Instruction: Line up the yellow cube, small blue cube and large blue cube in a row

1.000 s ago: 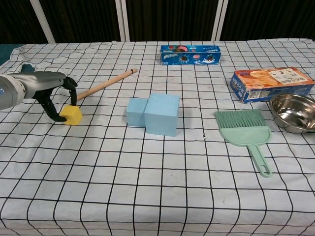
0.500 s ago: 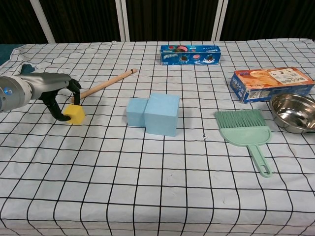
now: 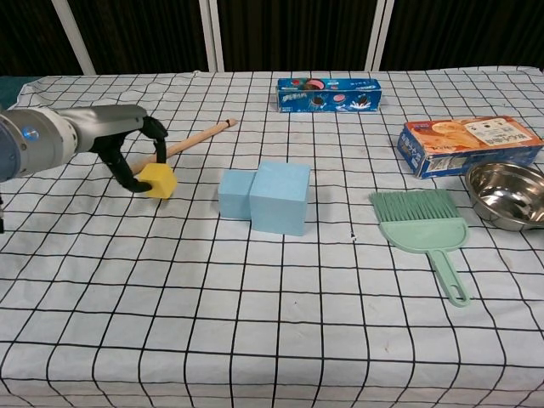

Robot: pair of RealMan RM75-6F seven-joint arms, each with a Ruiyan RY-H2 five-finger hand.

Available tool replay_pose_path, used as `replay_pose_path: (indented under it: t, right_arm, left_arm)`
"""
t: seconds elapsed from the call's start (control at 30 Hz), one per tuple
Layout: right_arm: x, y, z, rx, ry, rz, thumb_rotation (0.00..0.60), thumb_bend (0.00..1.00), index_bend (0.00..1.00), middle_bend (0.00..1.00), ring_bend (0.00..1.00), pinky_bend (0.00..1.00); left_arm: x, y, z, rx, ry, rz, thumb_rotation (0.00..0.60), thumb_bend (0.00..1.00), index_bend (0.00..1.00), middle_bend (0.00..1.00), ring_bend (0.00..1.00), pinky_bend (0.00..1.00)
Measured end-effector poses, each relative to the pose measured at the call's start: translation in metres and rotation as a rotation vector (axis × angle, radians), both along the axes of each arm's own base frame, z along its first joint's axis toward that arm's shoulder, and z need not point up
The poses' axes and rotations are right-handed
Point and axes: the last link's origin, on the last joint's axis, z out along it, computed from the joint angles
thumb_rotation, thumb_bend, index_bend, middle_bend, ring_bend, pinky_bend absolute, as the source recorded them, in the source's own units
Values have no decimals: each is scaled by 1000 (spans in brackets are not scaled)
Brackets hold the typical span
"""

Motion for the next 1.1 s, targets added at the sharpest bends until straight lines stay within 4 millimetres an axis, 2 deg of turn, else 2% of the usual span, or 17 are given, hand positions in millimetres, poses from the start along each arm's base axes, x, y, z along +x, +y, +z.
replay_pose_path:
  t: [0.17,0.33,0.53,1.1]
  right_arm:
    - [0,0,1,-4,-3,1,600,191,101,48,192,118]
    - [0,1,2,-4,-7,3,600,191,101,48,192,118]
    - [-1,2,5,-11,-10,2,600,190,101,48,192,118]
    - [-1,1,3,-5,-7,1,600,191,101,49,192,118]
  left_arm:
    - [29,3,-9,-7,-8,-34,600,319,488,90,0,0]
    - [44,4,-23,-22,-14,-33,600,319,487,90,0,0]
    - [46,8,-34,-21,4,-18,600,319,487,89,0,0]
    - [44,12,-46,-27,19,-8,600,318,481,89,0,0]
